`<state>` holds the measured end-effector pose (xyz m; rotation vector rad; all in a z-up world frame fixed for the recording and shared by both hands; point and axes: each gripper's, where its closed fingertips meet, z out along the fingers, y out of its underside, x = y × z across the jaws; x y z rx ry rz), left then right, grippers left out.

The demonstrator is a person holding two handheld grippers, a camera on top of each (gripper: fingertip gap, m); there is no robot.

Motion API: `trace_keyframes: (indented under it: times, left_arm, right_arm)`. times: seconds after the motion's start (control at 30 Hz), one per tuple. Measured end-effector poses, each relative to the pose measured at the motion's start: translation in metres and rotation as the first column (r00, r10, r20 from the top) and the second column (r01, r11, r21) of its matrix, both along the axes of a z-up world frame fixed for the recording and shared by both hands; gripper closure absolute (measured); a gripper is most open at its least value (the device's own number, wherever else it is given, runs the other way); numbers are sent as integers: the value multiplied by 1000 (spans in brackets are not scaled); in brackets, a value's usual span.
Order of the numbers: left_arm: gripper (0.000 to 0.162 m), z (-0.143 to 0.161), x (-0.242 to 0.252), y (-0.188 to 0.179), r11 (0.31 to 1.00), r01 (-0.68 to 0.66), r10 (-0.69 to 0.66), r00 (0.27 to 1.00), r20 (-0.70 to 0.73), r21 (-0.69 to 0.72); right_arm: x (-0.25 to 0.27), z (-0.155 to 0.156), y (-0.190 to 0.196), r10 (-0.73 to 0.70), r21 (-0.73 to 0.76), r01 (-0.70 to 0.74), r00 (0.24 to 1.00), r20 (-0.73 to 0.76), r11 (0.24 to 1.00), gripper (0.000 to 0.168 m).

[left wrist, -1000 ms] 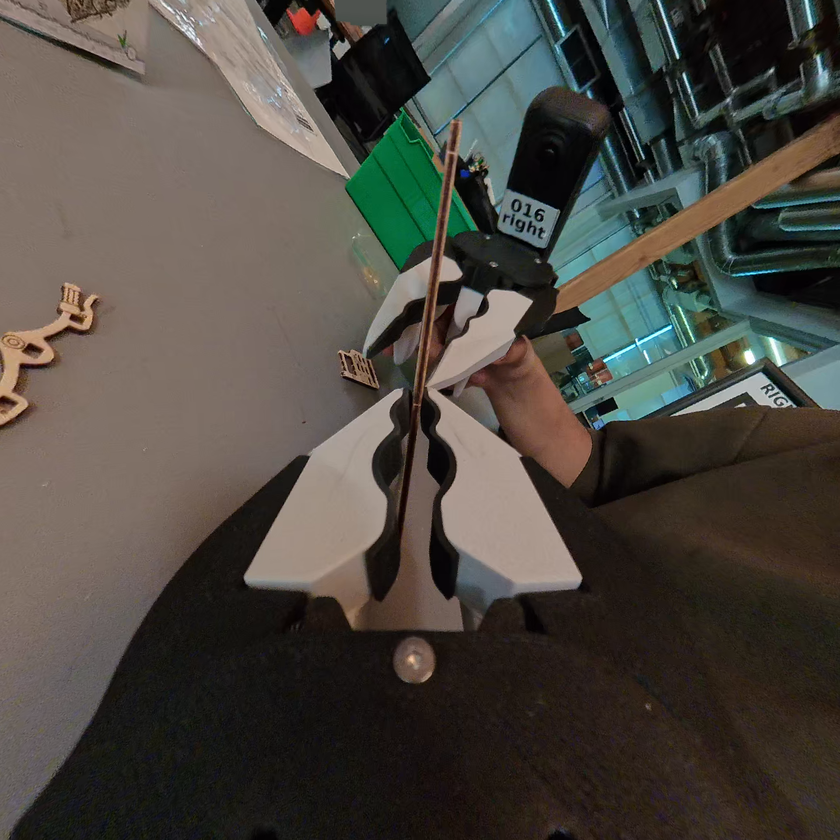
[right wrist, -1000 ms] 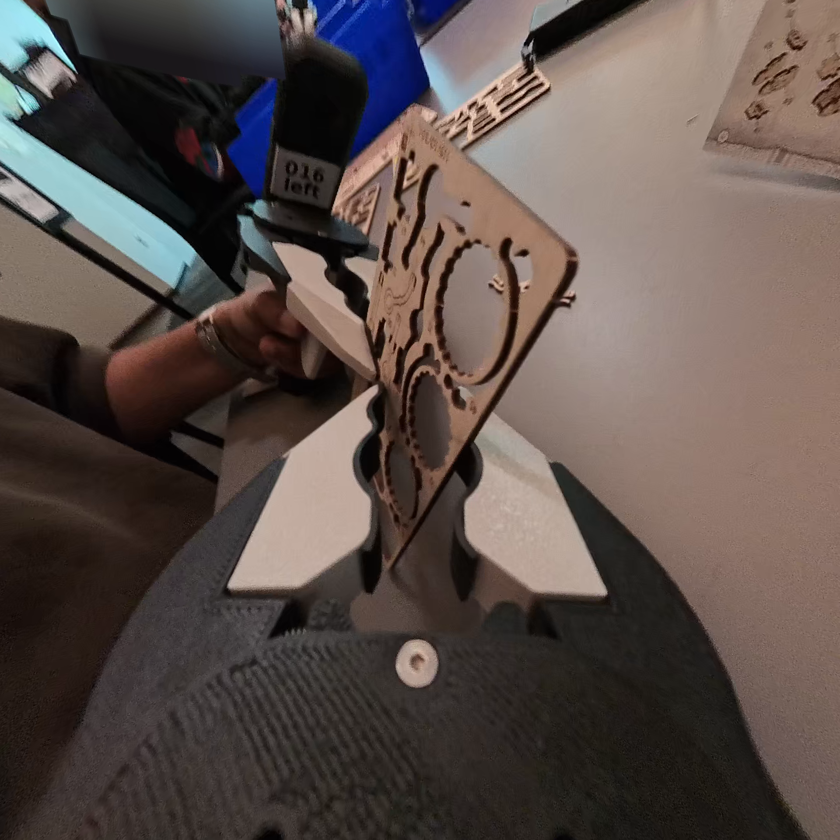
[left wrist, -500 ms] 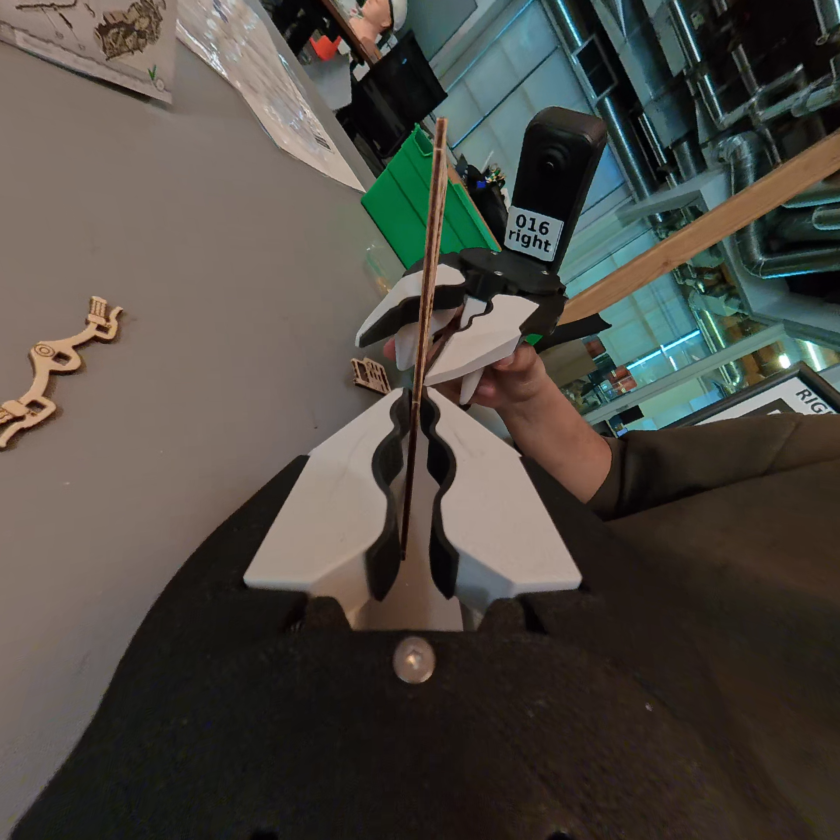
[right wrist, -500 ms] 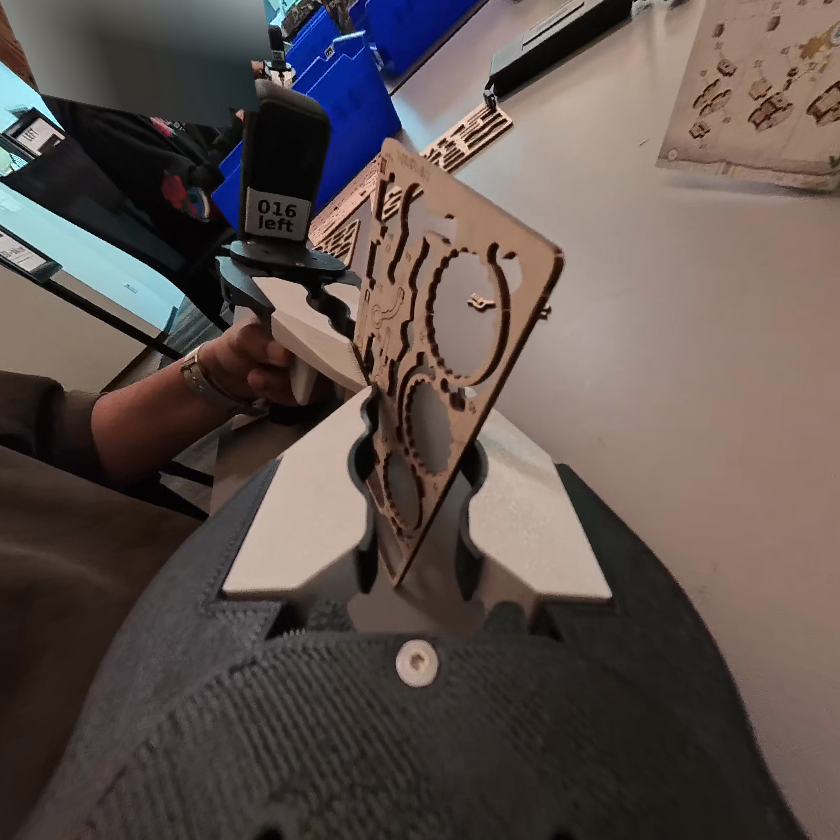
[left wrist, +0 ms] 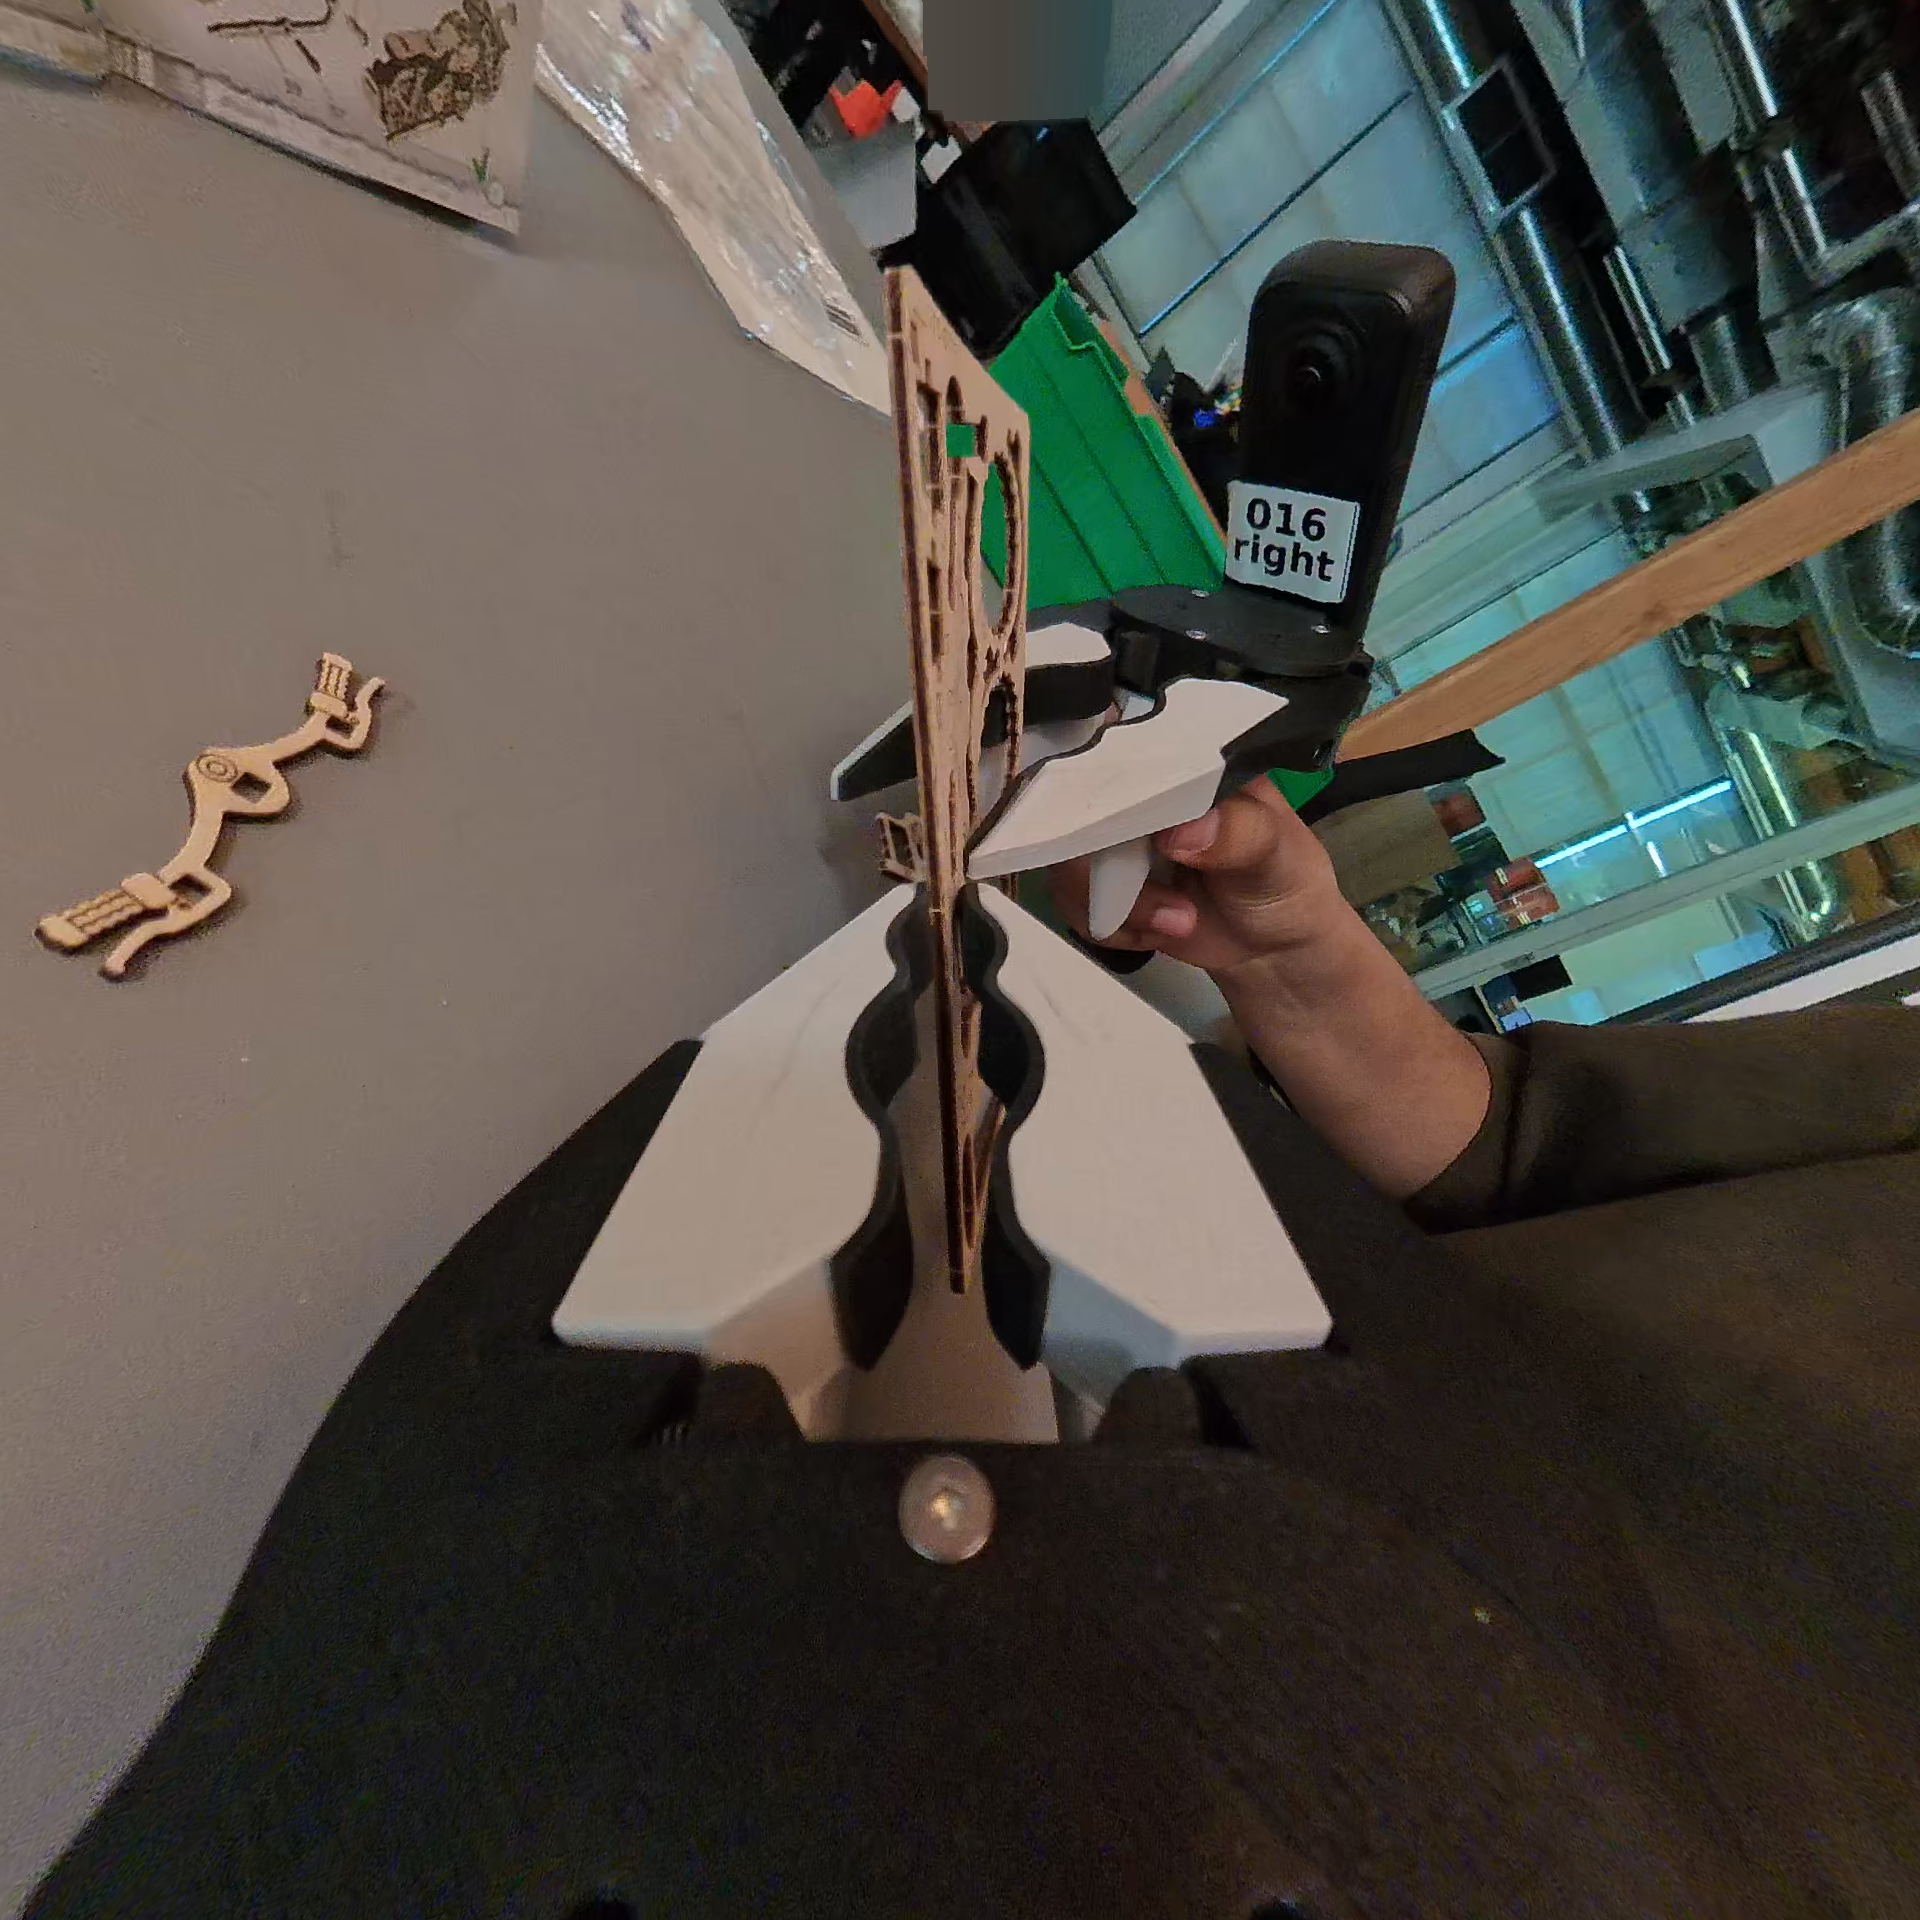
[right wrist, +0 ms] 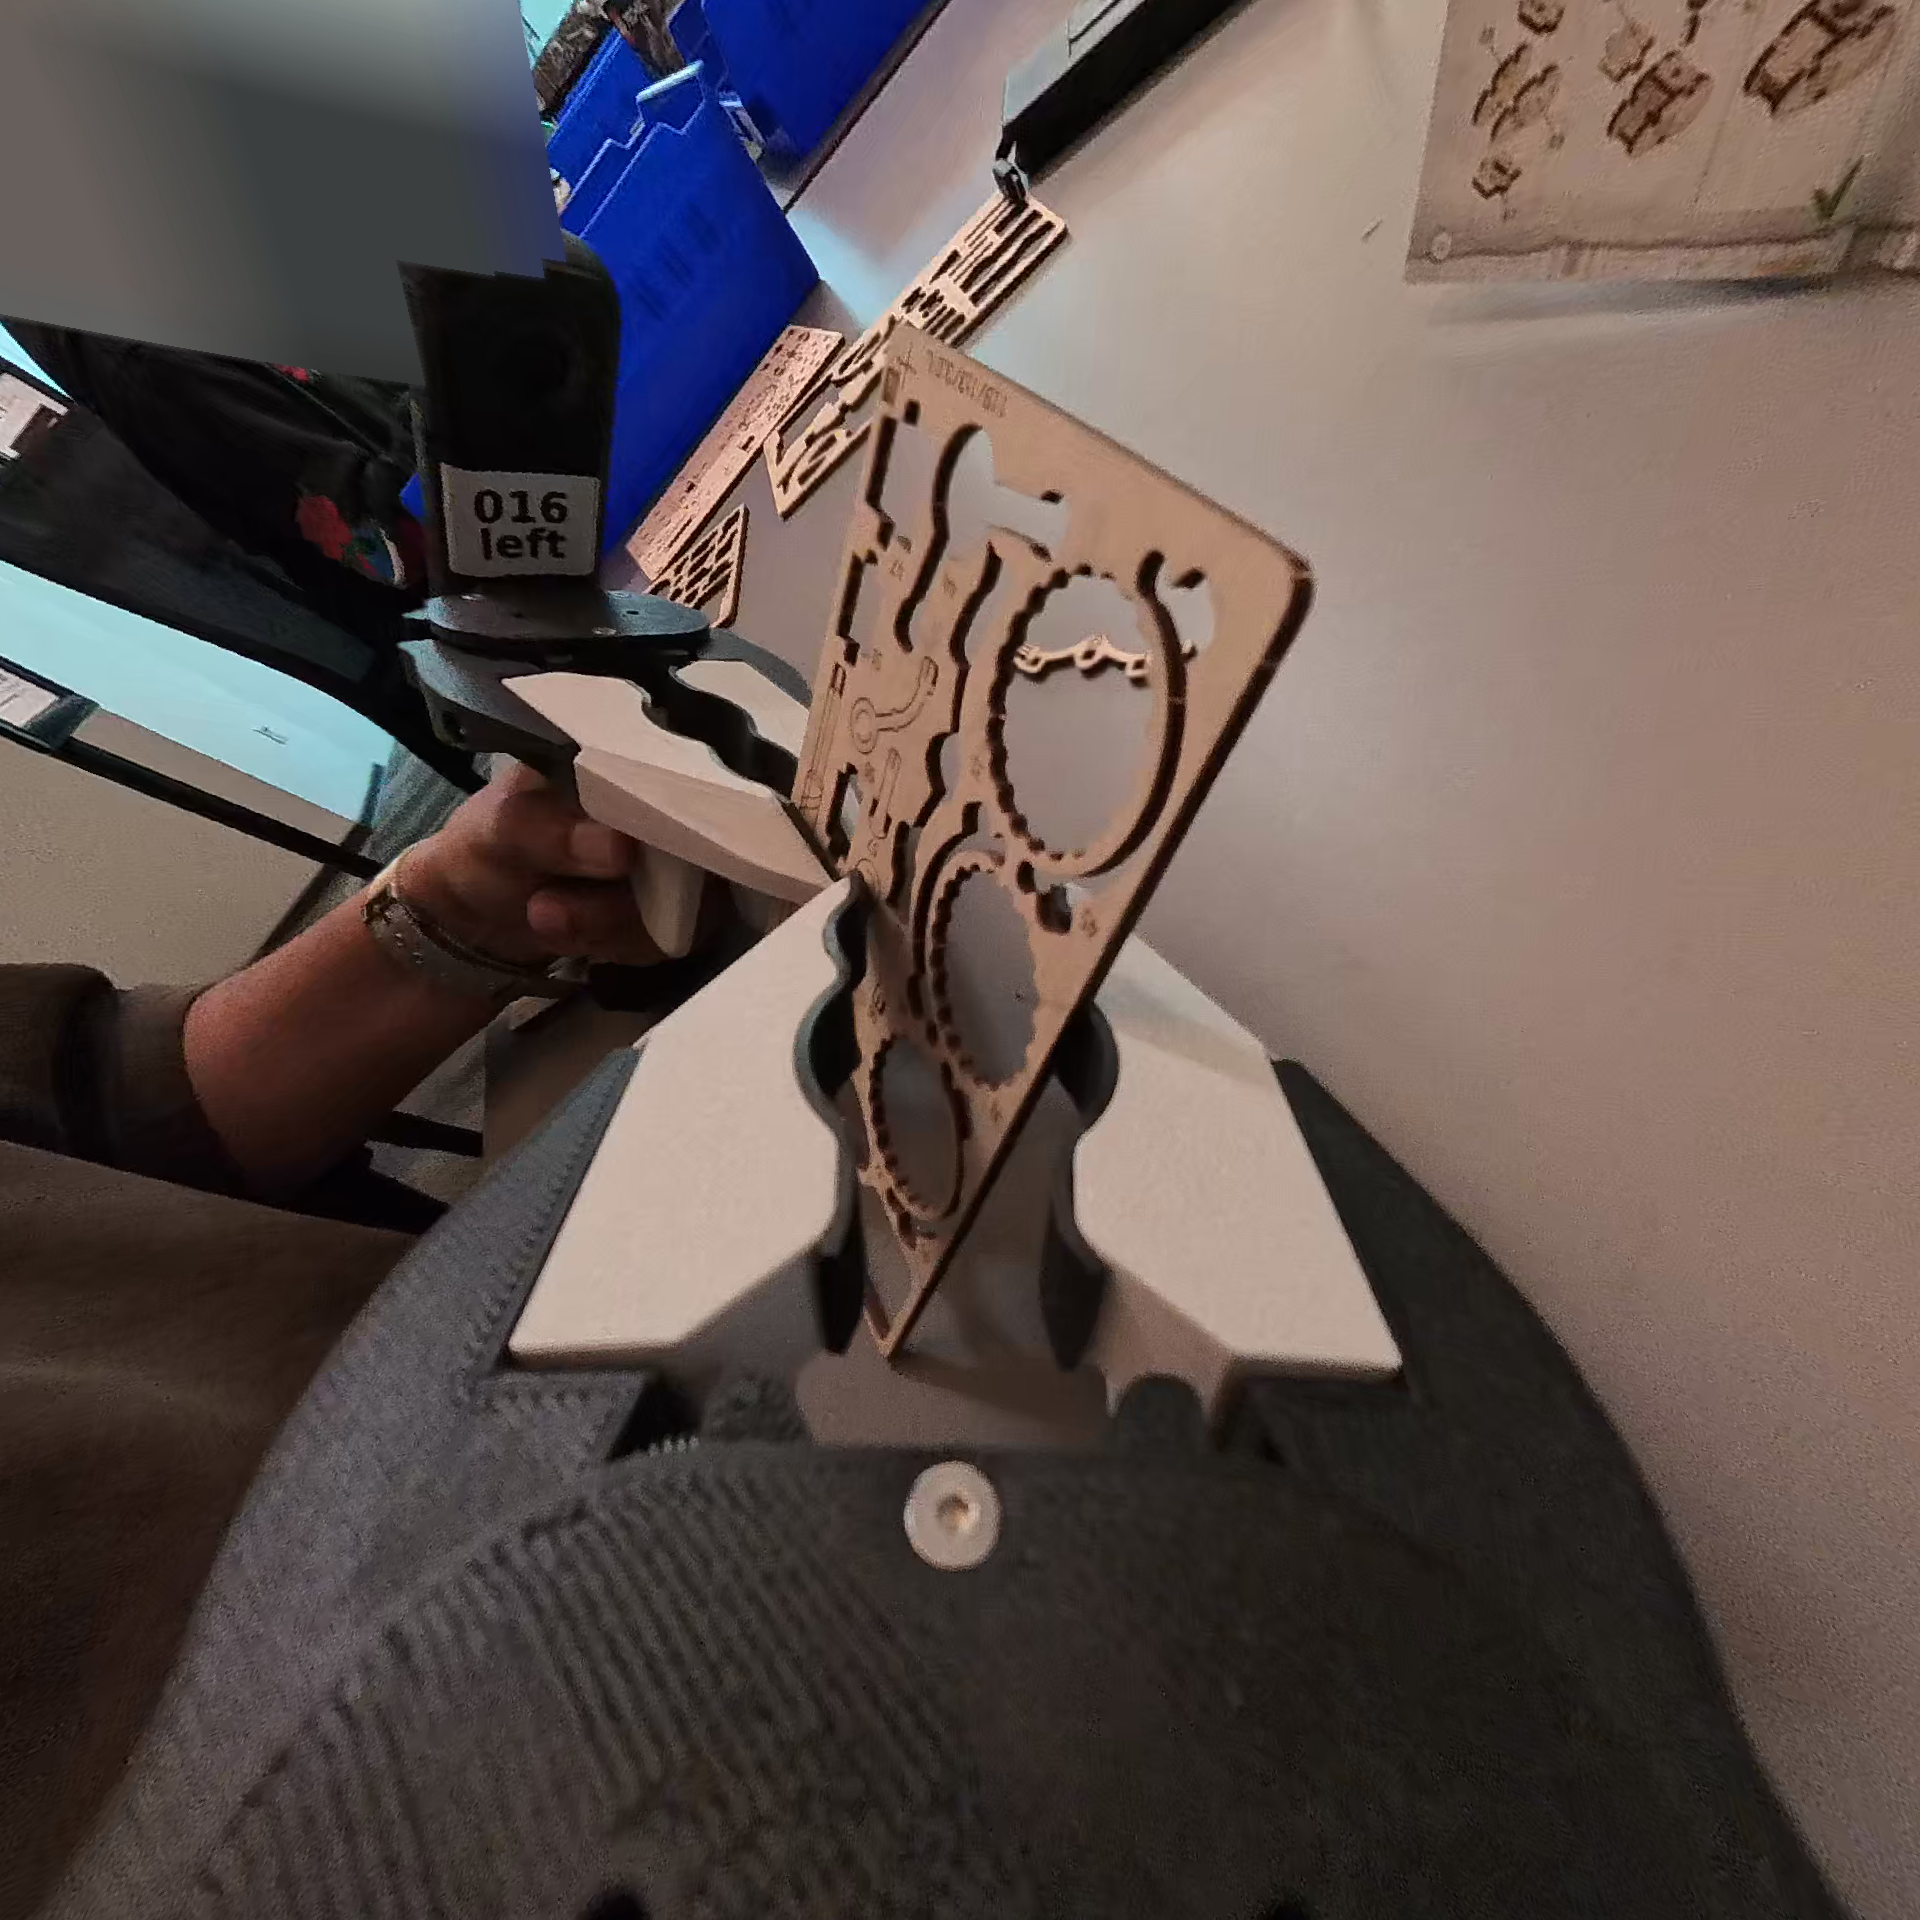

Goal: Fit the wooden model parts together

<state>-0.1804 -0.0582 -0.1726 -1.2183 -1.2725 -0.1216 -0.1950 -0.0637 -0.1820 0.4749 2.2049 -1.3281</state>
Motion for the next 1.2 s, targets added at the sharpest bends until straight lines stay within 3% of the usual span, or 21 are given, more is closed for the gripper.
trace_keyframes:
  times: [0.2,0.47,0.63,0.77,1.2]
  left_arm:
    - [162,10,4,2,996,29,-27,999,-17,90]
    - [162,9,10,10,994,87,-86,996,-21,73]
    - [162,12,11,9,991,95,-92,995,-27,99]
    - [162,13,11,9,990,100,-97,995,-34,101]
    - [162,7,10,10,992,94,-94,996,-5,85]
  right_arm:
    - [0,11,3,47,-58,-48,999,-16,997,133]
    - [-6,28,12,73,-160,-84,995,-73,984,123]
    - [5,6,10,129,-44,-137,981,-148,990,117]
    - [9,14,5,111,-94,-123,986,-126,988,129]
    - [7,12,5,104,-80,-115,986,-128,990,135]
